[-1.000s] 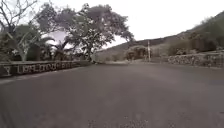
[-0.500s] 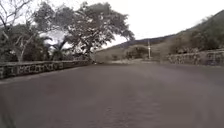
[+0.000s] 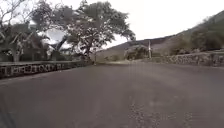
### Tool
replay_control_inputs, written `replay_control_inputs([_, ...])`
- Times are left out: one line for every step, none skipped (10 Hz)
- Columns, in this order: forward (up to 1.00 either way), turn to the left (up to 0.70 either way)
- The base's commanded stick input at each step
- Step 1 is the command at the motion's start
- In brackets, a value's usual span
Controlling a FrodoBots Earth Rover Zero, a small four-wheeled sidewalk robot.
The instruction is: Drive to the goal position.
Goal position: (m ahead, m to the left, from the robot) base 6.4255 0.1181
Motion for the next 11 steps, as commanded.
replay_control_inputs([0.7, 0.0])
replay_control_inputs([0.7, 0.0])
replay_control_inputs([0.7, 0.0])
replay_control_inputs([0.7, 0.0])
replay_control_inputs([0.7, 0.0])
replay_control_inputs([0.7, 0.0])
replay_control_inputs([0.7, 0.0])
replay_control_inputs([0.7, 0.0])
replay_control_inputs([0.7, 0.0])
replay_control_inputs([0.7, 0.0])
replay_control_inputs([0.7, 0.0])
